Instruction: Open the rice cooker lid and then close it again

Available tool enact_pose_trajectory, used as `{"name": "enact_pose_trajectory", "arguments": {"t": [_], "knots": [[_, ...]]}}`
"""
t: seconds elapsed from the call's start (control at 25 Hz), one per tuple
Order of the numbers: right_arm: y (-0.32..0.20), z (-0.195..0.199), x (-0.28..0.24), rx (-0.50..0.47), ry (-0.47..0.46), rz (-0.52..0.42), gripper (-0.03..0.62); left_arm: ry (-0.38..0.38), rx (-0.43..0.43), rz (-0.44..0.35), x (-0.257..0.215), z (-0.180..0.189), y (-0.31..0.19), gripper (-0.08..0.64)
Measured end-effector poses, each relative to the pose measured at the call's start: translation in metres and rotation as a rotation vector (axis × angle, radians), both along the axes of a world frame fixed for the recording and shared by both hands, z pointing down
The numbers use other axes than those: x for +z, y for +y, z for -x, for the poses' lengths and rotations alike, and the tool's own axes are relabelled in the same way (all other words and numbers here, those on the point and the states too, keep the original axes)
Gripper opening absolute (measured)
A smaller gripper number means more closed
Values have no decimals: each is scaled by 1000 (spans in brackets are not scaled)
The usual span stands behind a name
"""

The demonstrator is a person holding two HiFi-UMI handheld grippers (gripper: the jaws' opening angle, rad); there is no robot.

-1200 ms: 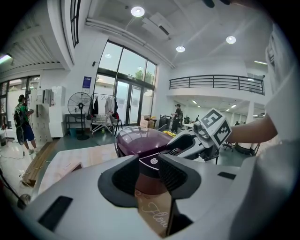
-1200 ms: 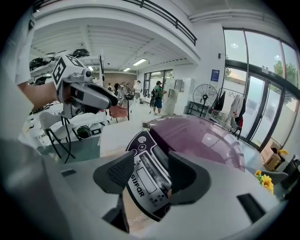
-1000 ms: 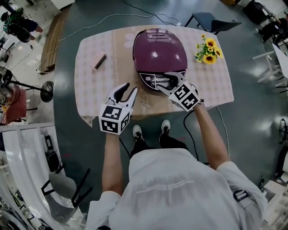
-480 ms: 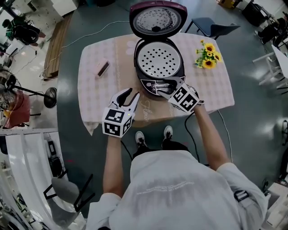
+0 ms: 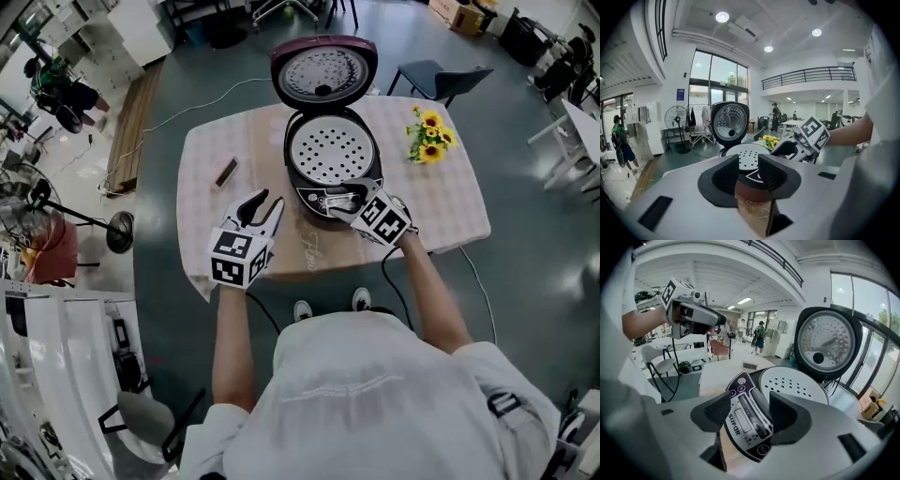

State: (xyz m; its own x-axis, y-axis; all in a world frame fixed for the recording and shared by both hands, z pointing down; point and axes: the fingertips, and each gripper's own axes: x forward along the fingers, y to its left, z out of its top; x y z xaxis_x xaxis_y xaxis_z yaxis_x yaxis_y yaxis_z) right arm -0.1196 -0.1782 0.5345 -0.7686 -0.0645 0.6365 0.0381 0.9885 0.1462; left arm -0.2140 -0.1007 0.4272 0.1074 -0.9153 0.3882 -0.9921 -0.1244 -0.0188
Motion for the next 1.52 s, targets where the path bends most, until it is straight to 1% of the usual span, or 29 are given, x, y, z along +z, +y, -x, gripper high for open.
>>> {"name": "enact_pose_trajectory", "arguments": {"t": [0.16,0.28,0.4,0.52,0.68,0.76,0.88,0.96,1.08,1.2,1.32,1.52], "knots": [[-18,-5,-46,66,-177,10,251,-52,-18,-53,-26,17,-7,140],[-34,-16,-88,149,-288,-18,228,-89,-55,-106,-51,28,-9,140],[-48,-31,-130,247,-382,-63,219,-100,-108,-164,-68,37,-8,140],[-54,-53,-167,338,-468,-96,212,-90,-101,-199,-73,32,-4,136],[-43,-90,-200,428,-548,-119,188,-141,-101,-222,-84,25,8,133],[-38,-105,-208,458,-561,-155,184,-145,-96,-241,-90,25,13,133],[-38,-117,-211,507,-568,-203,147,-122,-98,-257,-90,32,16,133],[-37,-120,-207,534,-559,-204,137,-111,-97,-253,-87,35,18,133],[-30,-122,-204,549,-539,-207,117,-100,-75,-250,-86,35,19,133],[-26,-119,-202,569,-528,-209,106,-96,-58,-249,-84,36,19,109],[-22,-117,-198,587,-509,-216,84,-91,-47,-243,-79,37,20,56],[-12,-109,-192,591,-489,-215,75,-77,-20,-234,-74,41,23,51]]}}
